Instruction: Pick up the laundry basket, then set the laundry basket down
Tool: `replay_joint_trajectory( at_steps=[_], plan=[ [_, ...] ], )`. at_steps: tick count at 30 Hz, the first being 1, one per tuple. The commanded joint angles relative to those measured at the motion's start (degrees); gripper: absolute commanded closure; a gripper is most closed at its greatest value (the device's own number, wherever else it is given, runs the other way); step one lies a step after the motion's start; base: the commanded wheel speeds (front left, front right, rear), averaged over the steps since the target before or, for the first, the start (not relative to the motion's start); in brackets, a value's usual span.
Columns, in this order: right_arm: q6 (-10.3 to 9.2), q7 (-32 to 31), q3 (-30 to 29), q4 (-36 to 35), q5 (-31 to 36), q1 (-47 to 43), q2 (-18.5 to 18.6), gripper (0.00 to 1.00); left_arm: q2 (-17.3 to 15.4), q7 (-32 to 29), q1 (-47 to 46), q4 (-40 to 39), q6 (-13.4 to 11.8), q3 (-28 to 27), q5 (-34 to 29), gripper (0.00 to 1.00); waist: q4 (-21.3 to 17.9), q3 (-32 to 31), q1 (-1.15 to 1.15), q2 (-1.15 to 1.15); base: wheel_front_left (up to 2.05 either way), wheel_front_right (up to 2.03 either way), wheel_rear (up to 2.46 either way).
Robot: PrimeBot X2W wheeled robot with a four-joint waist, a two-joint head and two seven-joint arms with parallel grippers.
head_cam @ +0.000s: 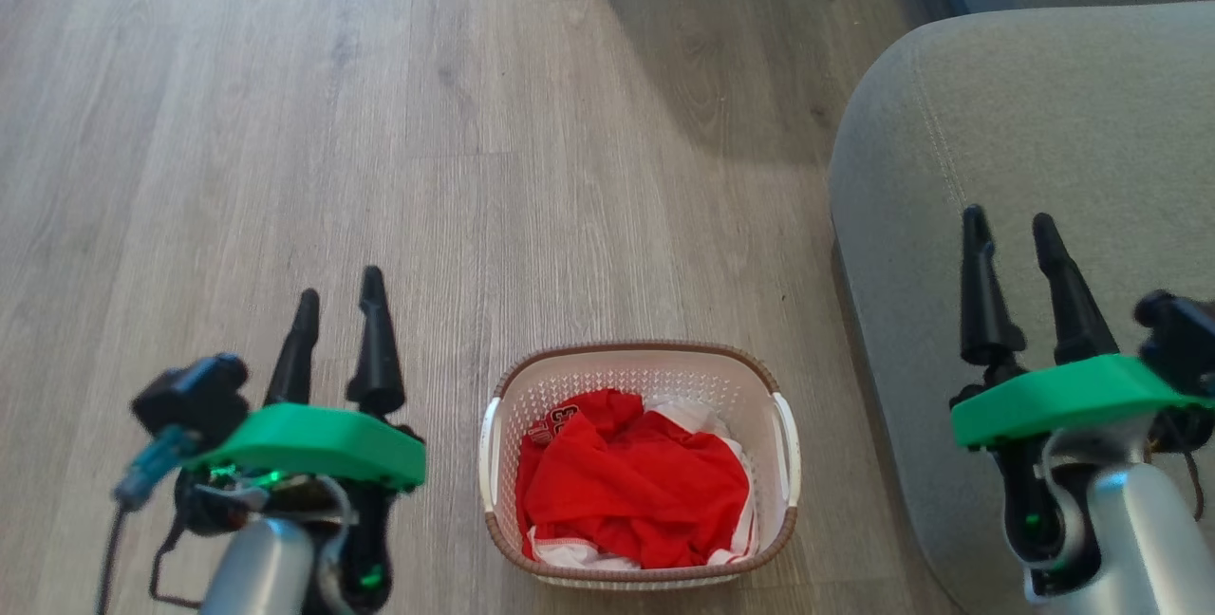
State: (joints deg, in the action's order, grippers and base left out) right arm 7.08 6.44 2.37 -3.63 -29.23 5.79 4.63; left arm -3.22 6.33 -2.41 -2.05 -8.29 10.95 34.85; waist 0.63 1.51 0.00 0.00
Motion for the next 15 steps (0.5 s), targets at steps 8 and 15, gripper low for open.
replay_joint_trajectory(
  at_steps=[8, 15],
  plan=[
    [0.28, 1.95, 1.96, -1.36, 10.42, 2.44, 1.11, 0.00, -5.55, 2.06, -5.97, -1.26, -6.34, 9.05, -10.58, 0.00, -0.25, 0.09, 0.00, 0.00, 0.00, 0.00, 0.00],
    [0.30, 3.12, 3.48, -1.67, 16.28, 2.43, 1.53, 0.00, -8.53, 3.23, -8.86, 1.29, -13.43, 16.85, -15.21, 0.00, -0.25, 0.18, 0.00, 0.00, 0.00, 0.00, 0.00]
  ],
)
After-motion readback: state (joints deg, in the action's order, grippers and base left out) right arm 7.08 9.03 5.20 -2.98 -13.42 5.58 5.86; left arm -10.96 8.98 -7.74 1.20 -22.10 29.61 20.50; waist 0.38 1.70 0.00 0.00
